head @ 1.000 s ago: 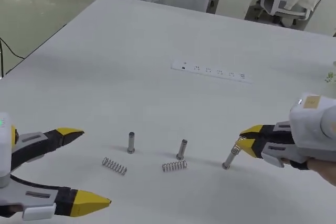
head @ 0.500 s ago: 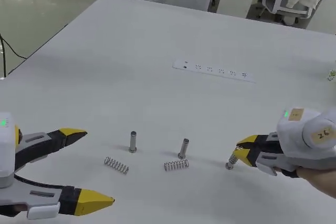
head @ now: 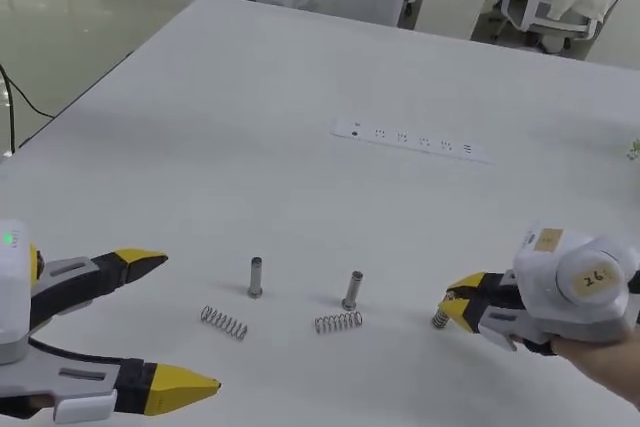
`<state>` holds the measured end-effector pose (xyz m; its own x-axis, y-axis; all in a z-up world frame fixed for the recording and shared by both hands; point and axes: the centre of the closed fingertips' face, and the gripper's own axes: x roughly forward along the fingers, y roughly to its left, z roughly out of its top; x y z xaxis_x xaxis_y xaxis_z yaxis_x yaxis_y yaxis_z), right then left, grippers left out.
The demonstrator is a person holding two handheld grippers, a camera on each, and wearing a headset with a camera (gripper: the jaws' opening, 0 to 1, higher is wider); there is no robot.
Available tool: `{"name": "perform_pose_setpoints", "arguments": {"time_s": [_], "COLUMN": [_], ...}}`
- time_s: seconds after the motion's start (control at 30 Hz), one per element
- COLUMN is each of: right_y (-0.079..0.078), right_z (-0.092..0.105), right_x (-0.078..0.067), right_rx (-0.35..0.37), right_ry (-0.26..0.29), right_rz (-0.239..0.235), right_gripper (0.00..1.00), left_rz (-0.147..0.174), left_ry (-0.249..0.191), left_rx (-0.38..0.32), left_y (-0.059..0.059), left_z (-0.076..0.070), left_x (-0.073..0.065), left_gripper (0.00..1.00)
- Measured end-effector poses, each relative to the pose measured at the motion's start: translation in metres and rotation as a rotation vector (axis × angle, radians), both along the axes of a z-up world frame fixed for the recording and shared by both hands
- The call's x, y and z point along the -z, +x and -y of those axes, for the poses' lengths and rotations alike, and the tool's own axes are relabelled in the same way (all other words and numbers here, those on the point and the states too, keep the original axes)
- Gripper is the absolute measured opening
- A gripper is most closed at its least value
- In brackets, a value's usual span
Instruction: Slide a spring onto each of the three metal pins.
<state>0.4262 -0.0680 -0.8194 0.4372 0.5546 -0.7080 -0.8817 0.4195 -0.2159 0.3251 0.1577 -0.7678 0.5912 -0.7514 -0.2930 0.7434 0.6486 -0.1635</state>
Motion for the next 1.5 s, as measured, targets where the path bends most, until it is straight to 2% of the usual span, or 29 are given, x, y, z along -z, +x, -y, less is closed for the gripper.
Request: {"name": "perform_pose_setpoints", "arguments": {"time_s": [0.23,0.37,0.47,0.6,0.8,0.9,1.2,1.3,1.5], "right_y": [-0.001,-0.002,-0.001,-0.004,-0.020,-0.029,-0.052,-0.057,-0.063], "right_z": [-0.001,-0.004,-0.004,-0.008,-0.019,-0.023,-0.040,-0.048,-0.068], "right_x": [0.000,-0.005,-0.012,-0.026,-0.038,-0.037,-0.025,-0.023,-0.015], "right_rx": [0.002,0.005,0.012,0.007,-0.045,-0.081,-0.219,-0.259,-0.323], "right_ry": [-0.004,0.014,0.019,0.052,0.068,0.062,-0.024,-0.042,-0.054], "right_rz": [0.001,0.002,0.023,0.043,0.052,0.048,0.058,0.065,0.049], "right_gripper": [0.09,0.11,0.10,0.10,0.10,0.10,0.10,0.10,0.10], "left_rz": [-0.001,-0.003,-0.005,-0.005,-0.007,-0.009,-0.012,-0.015,-0.016], "left_ry": [-0.001,0.000,0.001,0.000,0.002,0.001,0.004,0.007,0.008], "left_rx": [0.006,0.009,0.008,0.006,0.011,0.014,0.013,0.014,0.014], "left_y": [-0.001,-0.001,-0.001,-0.001,-0.002,-0.003,-0.005,-0.006,-0.007], "left_z": [0.003,0.003,0.002,0.002,0.004,0.006,0.005,0.005,0.005], "left_x": [-0.001,-0.001,-0.002,-0.002,-0.001,-0.002,-0.001,0.000,0.001], "left_gripper": [0.91,0.91,0.90,0.90,0.89,0.89,0.89,0.89,0.88]}}
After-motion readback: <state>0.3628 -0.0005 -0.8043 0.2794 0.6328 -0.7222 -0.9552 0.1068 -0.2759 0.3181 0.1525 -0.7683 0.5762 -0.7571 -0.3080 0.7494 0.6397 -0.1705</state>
